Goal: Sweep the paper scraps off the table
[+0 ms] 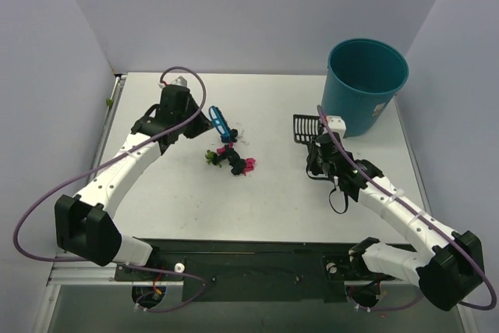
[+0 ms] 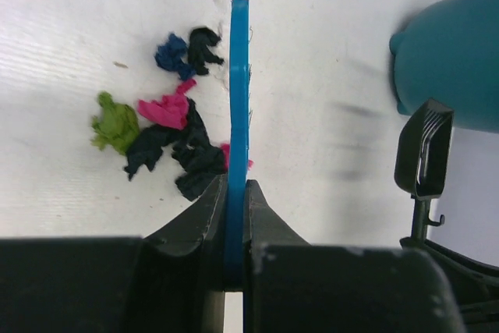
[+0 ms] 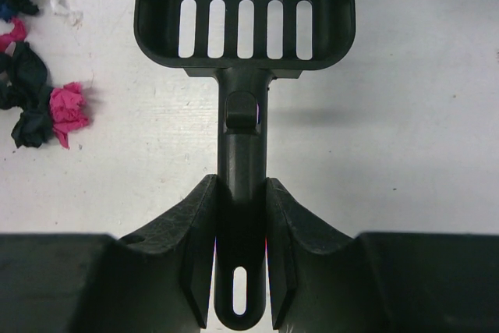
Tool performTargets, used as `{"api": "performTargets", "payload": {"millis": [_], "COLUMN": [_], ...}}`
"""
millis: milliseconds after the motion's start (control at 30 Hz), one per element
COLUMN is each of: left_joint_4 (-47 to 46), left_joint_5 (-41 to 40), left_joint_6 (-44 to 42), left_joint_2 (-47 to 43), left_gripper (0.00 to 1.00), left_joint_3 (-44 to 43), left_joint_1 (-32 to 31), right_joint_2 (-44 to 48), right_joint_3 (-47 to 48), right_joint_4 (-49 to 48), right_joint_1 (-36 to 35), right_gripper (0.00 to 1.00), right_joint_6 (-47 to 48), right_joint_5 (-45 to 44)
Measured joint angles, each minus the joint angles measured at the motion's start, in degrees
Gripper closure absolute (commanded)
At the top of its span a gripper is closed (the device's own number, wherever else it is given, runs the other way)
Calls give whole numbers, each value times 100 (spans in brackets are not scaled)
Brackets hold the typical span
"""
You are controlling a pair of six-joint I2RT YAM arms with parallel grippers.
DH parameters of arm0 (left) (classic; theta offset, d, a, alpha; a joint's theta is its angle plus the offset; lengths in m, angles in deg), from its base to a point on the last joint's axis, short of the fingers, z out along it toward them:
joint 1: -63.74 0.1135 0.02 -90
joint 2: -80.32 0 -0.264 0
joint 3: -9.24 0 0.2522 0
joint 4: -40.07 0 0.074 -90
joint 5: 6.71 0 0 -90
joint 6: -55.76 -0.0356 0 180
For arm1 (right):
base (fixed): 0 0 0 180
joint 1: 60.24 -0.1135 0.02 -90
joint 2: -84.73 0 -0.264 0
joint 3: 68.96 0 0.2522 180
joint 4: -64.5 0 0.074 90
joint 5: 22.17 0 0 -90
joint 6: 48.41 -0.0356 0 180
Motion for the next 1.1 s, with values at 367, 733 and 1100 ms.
{"api": "performTargets", "payload": {"millis": [367, 733, 1100], "left_joint_4": [1318, 3040, 3499], "left_joint_5": [-1296, -1818, -1303], "left_joint_6": [-2107, -3641, -4179], "left_joint_2": [219, 2240, 3359], "left_gripper": [100, 100, 100], "left_joint_3": [-1556, -3021, -3239], "left_joint_1": [0, -79, -411], "right_joint_2": [-1303, -1534, -1613], "right_joint_3": [1700, 1843, 1814], "right_joint_4": [1825, 3132, 3477], "right_joint_1": [-857, -2044, -2157], "right_gripper": [100, 100, 100], "right_joint_6": [616, 717, 855], "right_joint_5": [420, 737, 1005]}}
